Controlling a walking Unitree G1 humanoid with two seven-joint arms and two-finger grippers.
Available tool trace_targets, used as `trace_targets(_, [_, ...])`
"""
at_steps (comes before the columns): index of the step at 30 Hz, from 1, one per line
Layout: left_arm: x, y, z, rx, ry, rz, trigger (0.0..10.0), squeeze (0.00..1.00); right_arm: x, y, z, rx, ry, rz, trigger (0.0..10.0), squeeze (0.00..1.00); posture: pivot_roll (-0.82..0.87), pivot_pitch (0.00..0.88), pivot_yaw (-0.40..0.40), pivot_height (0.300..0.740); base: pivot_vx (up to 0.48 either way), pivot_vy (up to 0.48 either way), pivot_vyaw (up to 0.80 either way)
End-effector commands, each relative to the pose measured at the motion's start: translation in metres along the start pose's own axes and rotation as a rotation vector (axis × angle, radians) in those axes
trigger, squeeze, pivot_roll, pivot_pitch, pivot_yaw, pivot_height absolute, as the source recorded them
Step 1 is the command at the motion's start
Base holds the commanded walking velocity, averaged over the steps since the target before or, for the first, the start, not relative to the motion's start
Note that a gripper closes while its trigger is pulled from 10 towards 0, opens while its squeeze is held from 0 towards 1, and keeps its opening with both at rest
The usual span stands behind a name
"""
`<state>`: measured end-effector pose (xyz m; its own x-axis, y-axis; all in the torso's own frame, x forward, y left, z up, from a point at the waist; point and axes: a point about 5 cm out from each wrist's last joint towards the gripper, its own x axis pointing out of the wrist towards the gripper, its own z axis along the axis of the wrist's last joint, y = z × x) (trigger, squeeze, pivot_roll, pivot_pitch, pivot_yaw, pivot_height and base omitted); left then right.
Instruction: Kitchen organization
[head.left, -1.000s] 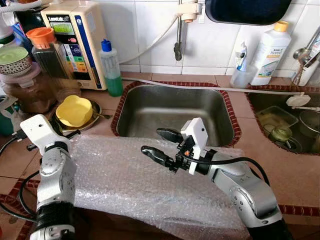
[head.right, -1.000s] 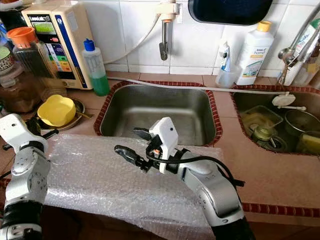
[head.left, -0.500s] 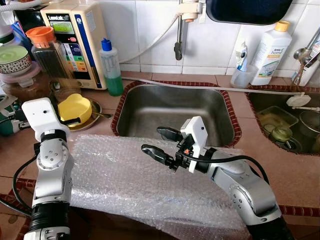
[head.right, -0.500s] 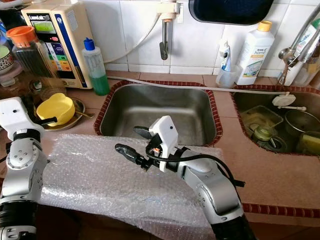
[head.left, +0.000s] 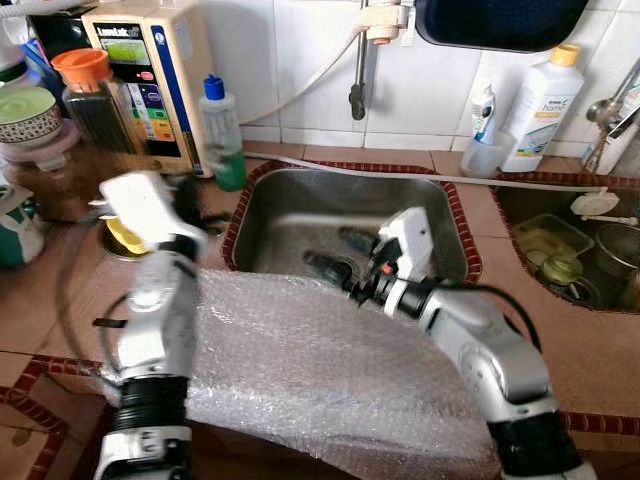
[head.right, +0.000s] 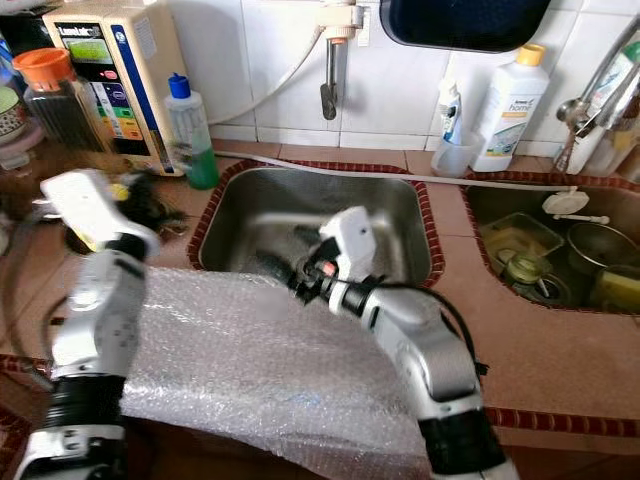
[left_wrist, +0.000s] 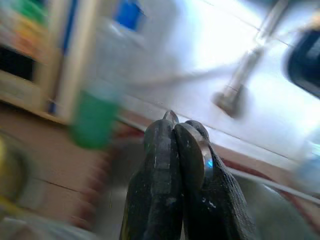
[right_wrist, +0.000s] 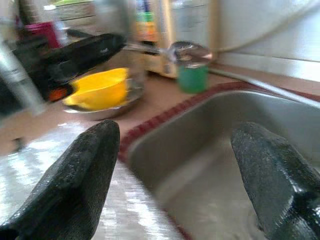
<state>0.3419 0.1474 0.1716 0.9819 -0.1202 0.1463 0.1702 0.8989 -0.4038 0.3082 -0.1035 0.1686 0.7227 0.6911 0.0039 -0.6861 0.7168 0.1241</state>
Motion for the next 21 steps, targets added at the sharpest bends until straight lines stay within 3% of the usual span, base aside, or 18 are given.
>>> trace_targets(1, [0.004, -0.003, 0.004, -0.035, 0.021, -0.038, 0.0, 0.00, -0.002, -0.013, 0.006, 0.023, -0.017, -0.049, 10.0, 0.00, 0.06, 0.000, 0.028, 0.740, 0.000, 0.000, 0.00])
trace_targets(5, [0.008, -0.009, 0.003, -0.084, 0.061, -0.101, 0.0, 0.00, -0.001, -0.028, 0.015, 0.094, -0.061, -0.125, 10.0, 0.00, 0.05, 0.000, 0.036, 0.740, 0.000, 0.000, 0.00])
trace_targets(8, [0.009, -0.025, 0.007, -0.124, 0.079, -0.222, 0.0, 0.00, 0.002, -0.038, 0.022, 0.235, -0.132, -0.193, 10.0, 0.00, 0.05, 0.000, 0.037, 0.740, 0.000, 0.000, 0.00])
trace_targets(13, [0.005, -0.049, 0.008, -0.270, 0.145, -0.359, 0.0, 0.00, 0.005, -0.048, 0.020, 0.434, -0.194, -0.260, 10.0, 0.00, 0.06, 0.000, 0.033, 0.740, 0.000, 0.000, 0.00])
trace_targets(16, [0.004, -0.053, 0.007, -0.282, 0.161, -0.381, 0.0, 0.00, 0.006, -0.051, 0.021, 0.456, -0.206, -0.270, 10.0, 0.00, 0.06, 0.000, 0.033, 0.740, 0.000, 0.000, 0.00])
trace_targets(21, [-0.008, -0.073, 0.001, -0.431, 0.213, -0.481, 0.0, 0.00, 0.009, -0.059, 0.035, 0.487, -0.288, -0.288, 10.0, 0.00, 0.06, 0.000, 0.036, 0.740, 0.000, 0.000, 0.00])
